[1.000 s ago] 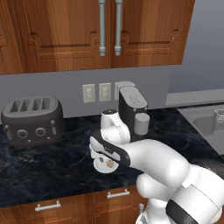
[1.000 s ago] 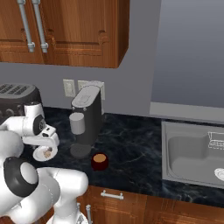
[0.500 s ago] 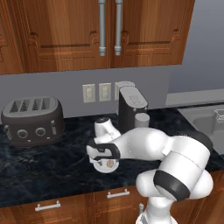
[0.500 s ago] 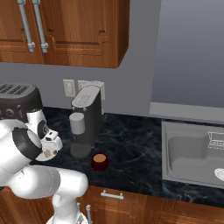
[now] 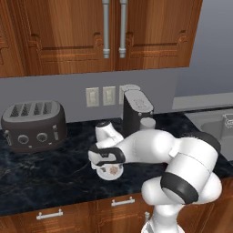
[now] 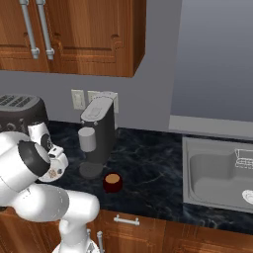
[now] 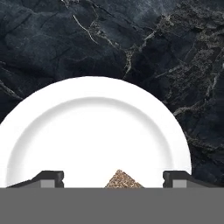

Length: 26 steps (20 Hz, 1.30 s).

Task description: Take a sugar cube from the saucer and place it inside the coffee. Then, grab milk from the fridge and place it next to the coffee on the counter to sweeten the coffee.

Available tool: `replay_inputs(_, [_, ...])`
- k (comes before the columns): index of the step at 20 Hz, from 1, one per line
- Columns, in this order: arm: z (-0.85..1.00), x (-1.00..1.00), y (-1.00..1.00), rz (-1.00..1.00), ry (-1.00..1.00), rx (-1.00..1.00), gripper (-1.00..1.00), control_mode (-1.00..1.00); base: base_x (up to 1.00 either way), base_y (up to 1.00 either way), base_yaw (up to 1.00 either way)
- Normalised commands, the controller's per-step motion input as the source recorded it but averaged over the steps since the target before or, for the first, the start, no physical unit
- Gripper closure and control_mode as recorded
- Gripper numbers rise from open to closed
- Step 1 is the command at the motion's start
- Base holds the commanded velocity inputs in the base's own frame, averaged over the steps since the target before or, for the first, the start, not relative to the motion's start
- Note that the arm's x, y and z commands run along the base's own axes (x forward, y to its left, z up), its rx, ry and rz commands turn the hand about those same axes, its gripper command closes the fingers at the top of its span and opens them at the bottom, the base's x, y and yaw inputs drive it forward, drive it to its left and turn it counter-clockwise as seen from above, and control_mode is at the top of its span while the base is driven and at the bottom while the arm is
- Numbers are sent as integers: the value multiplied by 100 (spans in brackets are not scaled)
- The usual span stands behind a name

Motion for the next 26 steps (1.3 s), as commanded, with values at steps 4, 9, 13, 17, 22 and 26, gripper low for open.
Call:
replay_inputs(4, [0,-6,-5,0,-1,0,100,-100,0,0,0])
replay_inputs(9, [0,0,0,0,0,0,100,-100,0,0,0])
replay_inputs(13, [2,-2,0,0,-1,0,100,-100,0,0,0])
replay_inputs(17, [38,0,-11,0,-11,0,100,-100,0,0,0])
replay_inputs(22, [49,0,-37,0,-9,0,100,-100,0,0,0])
replay_inputs(26, [34,0,-65,0,-3,0,100,-100,0,0,0])
